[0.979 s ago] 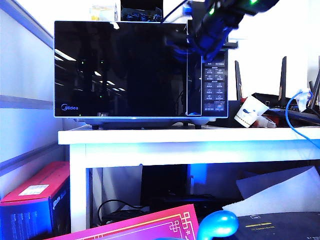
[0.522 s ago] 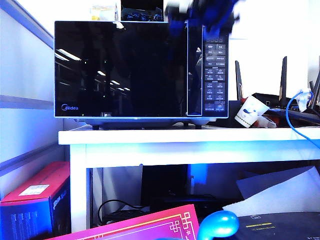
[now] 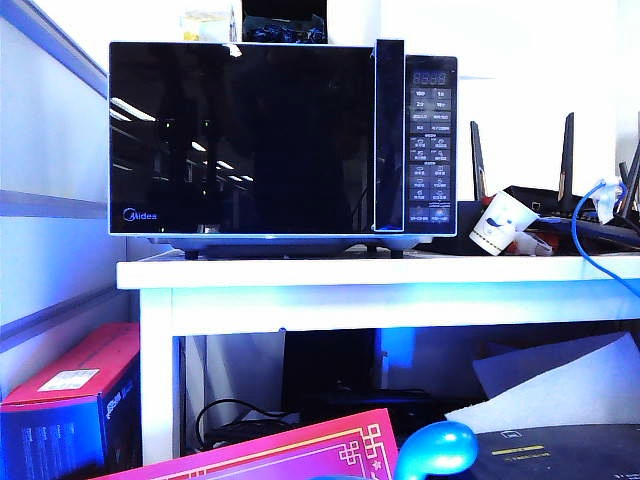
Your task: Open the microwave door, place the box of snacks from the top of the microwave inside, then close the microwave door.
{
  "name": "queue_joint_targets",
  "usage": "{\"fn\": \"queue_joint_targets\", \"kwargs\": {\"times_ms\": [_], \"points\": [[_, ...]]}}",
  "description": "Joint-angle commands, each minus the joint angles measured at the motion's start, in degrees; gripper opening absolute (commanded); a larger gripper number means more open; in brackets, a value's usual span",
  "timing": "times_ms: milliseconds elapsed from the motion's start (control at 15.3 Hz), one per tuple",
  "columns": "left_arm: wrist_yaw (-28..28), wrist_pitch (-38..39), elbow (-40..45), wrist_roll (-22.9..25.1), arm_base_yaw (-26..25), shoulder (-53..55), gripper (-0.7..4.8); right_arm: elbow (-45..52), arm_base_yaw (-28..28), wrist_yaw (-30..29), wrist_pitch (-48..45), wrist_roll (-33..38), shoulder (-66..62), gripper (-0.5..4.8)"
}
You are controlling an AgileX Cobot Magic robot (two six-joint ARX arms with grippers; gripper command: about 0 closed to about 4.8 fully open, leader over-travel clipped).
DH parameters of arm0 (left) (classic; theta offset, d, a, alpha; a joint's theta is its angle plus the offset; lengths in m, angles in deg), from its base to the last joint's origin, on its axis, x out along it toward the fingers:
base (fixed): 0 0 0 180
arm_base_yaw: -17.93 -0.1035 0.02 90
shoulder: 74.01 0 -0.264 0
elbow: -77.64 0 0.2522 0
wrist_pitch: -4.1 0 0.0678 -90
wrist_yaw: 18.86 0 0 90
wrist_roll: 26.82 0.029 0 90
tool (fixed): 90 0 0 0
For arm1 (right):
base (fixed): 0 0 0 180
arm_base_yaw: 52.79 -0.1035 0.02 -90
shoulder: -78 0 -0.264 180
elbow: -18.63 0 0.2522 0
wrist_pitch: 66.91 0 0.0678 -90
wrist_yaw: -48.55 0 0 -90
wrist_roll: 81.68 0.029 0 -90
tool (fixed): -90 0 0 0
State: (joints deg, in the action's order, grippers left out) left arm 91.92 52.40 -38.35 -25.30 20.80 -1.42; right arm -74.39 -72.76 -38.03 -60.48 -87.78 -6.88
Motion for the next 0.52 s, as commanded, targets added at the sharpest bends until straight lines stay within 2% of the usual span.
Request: {"fn": "queue_joint_targets", "kwargs": {"times_ms": [65, 196, 326, 522], "points": [[-0.1, -0.8, -0.2, 0.2, -0.1, -0.2, -0.06, -0.2, 8.1, -24.5, 1.6, 4.5, 0.3, 4.40], [-0.1, -0.8, -0.2, 0.2, -0.1, -0.2, -0.06, -0.2, 12.7, -38.9, 1.5, 7.4, -1.6, 4.40], [0.0, -0.8, -0.2, 0.2, -0.1, -0.2, -0.06, -0.2, 14.1, -45.4, 1.1, 7.6, -3.7, 4.40], [0.0, -0.9, -0.2, 0.1, -0.1, -0.2, -0.06, -0.3, 13.8, -49.9, -2.0, 8.7, -8.2, 4.40]]}}
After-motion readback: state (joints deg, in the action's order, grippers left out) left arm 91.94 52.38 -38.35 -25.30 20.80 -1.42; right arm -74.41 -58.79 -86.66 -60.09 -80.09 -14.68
